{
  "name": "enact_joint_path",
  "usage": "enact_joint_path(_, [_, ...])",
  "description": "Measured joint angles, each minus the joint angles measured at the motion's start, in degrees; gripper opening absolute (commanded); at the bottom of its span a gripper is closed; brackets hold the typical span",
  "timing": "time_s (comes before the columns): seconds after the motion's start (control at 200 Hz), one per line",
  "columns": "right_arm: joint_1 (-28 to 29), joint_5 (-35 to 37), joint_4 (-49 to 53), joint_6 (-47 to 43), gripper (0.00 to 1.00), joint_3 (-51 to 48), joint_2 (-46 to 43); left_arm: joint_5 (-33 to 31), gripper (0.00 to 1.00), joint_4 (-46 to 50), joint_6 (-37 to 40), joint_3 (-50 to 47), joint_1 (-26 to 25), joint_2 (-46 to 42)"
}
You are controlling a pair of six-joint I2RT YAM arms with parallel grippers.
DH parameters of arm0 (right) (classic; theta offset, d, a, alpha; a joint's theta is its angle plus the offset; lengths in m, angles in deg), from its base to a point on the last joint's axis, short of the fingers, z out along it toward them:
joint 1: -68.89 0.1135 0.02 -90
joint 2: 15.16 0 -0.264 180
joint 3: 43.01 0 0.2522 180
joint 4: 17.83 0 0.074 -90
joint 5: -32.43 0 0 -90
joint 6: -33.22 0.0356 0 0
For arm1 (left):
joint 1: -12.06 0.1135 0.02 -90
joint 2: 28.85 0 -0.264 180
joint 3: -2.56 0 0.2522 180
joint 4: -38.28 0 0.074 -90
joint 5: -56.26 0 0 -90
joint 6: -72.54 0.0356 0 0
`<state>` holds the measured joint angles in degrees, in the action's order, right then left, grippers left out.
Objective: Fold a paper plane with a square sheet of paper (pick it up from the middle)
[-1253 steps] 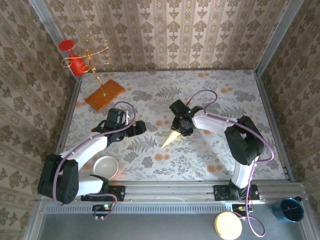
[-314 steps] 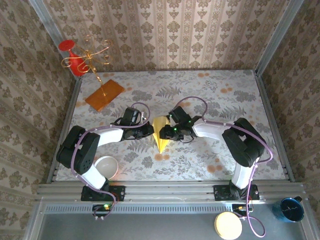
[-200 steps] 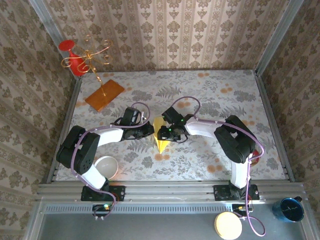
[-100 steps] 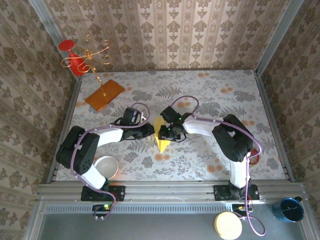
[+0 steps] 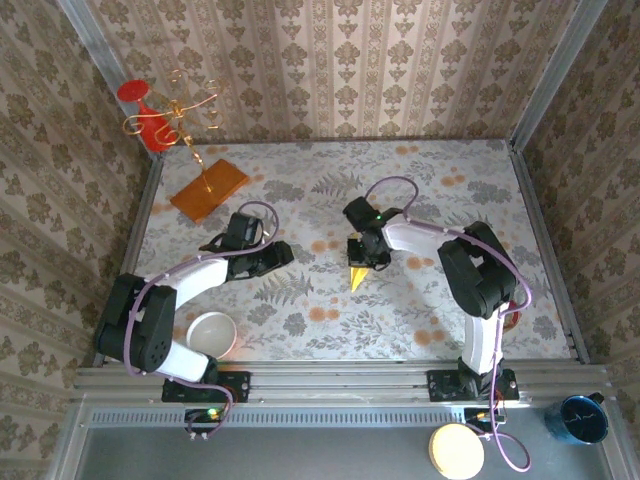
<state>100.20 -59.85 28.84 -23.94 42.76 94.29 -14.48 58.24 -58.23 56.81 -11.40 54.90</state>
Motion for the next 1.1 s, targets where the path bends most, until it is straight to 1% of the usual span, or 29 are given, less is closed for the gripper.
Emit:
enact_joint_path(0.115, [-3.19, 0.63, 2.69, -4.17, 0.09, 2.71, 0.24, -0.66, 0.54, 1.4, 0.37, 0.0, 0.0, 0.0])
enact_joint_path(0.27, [-5.57, 0.46, 5.01, -9.07, 0.1, 8.09, 2.64, -1.33, 0.55, 2.12, 0.79, 0.02, 0.0, 0.0])
enact_joint_path(0.465, [-6.88, 0.15, 7.02, -12.96, 0.17, 13.55, 7.28, -1.55, 0.58, 2.89, 1.2, 0.13, 0.0, 0.02])
enact_joint_path(0.52, [-6.93, 0.15, 7.69, -13.29, 0.21, 14.12, 8.04, -1.6, 0.59, 2.95, 1.38, 0.13, 0.0, 0.02])
enact_joint_path(0.63, [-6.91, -0.07, 8.83, -13.35, 0.23, 14.21, 8.41, -1.77, 0.62, 3.3, 1.38, 0.13, 0.0, 0.02])
enact_joint_path(0.775, [-6.91, -1.01, 9.7, -12.72, 0.25, 14.14, 8.41, -2.21, 0.67, 3.72, 1.4, 0.13, 0.0, 0.02])
enact_joint_path(0.98, [-6.64, -1.62, 10.23, -11.21, 0.25, 13.33, 8.41, -3.1, 0.77, 3.74, 1.4, 0.13, 0.0, 0.02])
enact_joint_path(1.095, [-6.27, -1.57, 10.84, -10.12, 0.26, 12.92, 8.41, -3.72, 0.8, 3.82, 1.42, 0.13, 0.0, 0.02])
